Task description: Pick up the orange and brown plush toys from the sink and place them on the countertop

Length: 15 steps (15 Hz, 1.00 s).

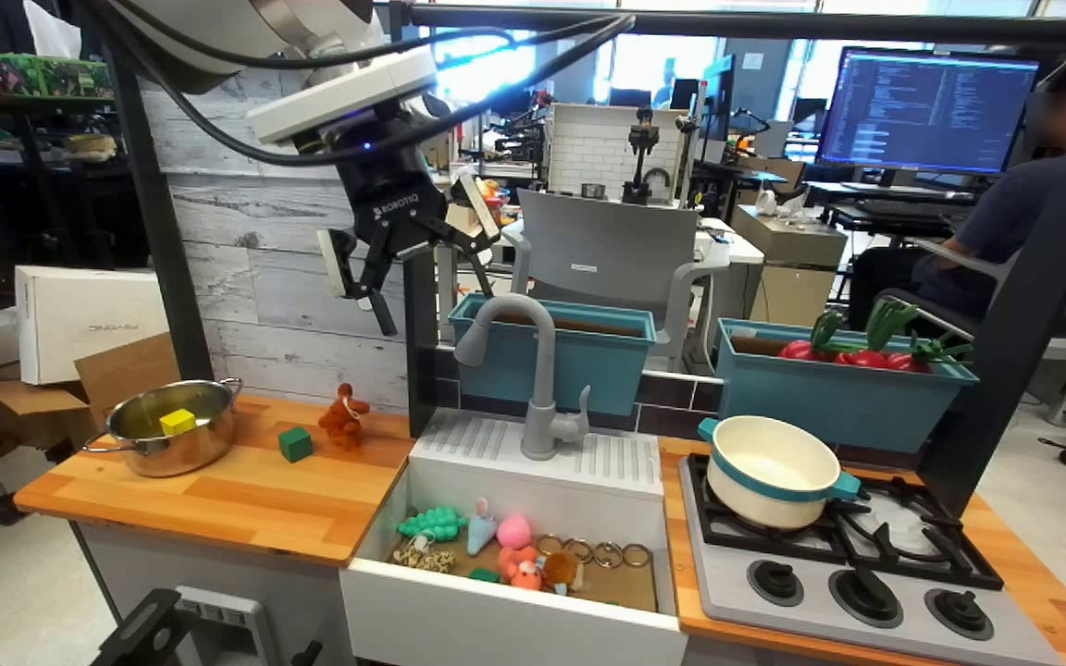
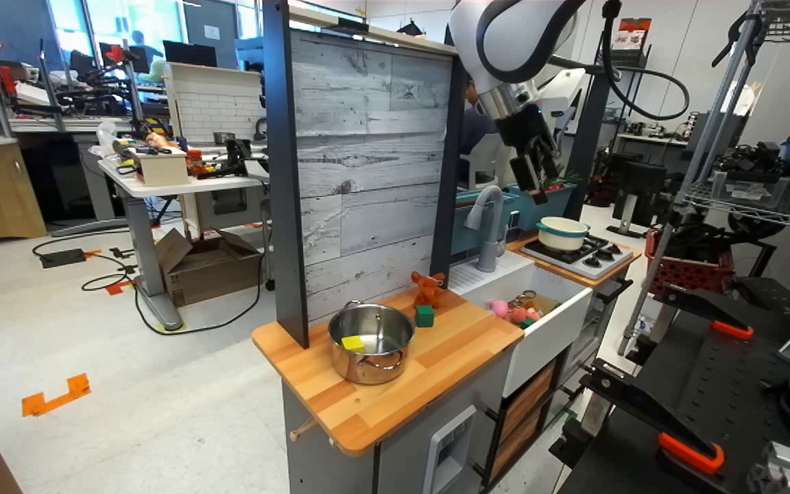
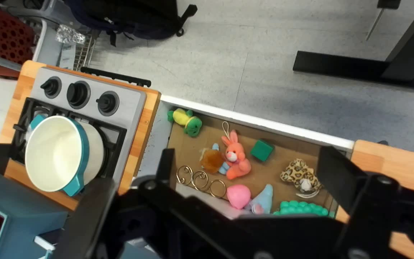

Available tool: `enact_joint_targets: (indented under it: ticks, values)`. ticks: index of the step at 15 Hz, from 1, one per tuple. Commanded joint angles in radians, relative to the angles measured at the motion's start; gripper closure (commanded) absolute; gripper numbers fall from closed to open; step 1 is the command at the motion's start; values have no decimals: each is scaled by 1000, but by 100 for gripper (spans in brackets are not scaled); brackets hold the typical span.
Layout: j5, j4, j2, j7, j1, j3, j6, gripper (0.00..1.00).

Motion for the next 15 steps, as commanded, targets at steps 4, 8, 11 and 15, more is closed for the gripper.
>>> enact_joint_targets:
  ticks: [4, 8, 11, 15]
  values:
    - [-73, 49, 123, 246, 53, -69, 285, 0]
    - [-74, 110, 241, 433, 101, -131, 345, 0]
    - [5, 163, 294, 416, 86, -102, 273, 0]
    - [157, 223, 326, 247, 23, -33, 200, 0]
